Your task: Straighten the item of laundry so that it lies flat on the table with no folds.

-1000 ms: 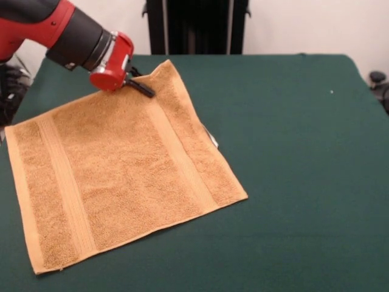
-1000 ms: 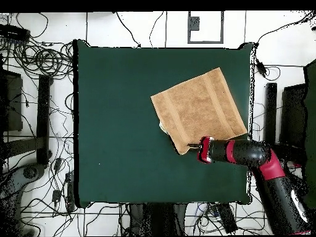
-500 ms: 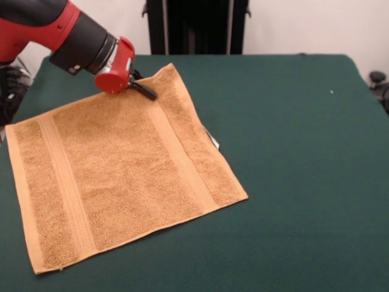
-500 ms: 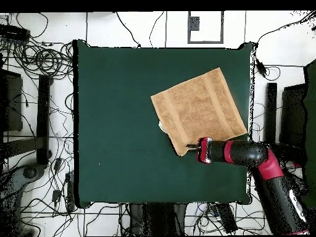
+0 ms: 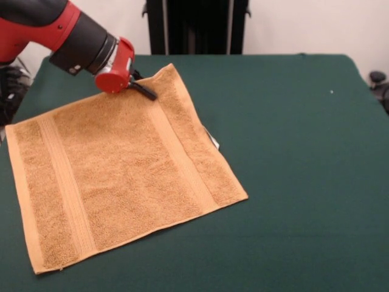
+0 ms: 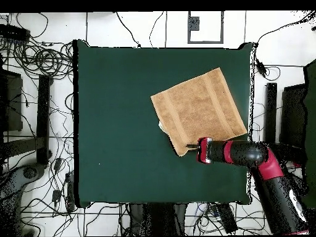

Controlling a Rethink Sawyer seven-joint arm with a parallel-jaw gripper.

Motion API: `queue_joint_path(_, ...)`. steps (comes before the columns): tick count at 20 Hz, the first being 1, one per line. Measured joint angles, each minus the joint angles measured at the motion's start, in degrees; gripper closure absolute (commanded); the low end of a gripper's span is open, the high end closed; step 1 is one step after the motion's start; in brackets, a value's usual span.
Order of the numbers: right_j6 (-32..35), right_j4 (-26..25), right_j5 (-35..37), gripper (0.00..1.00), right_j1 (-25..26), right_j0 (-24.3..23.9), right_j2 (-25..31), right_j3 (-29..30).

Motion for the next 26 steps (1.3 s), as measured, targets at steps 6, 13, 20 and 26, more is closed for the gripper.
queue_joint_path(6,0.0,0.0,0.0,1.0,0.0,0.0,0.0,0.0)
queue_joint_path(13,0.0,0.01,0.01,1.0,-0.11,0.02,-0.01,0.0)
queue_joint_path(20,0.0,1.56,1.06,1.0,-2.24,0.17,0.0,0.5)
queue_joint_path(26,0.0,2.12,1.6,1.0,-4.53,0.27,0.0,0.58)
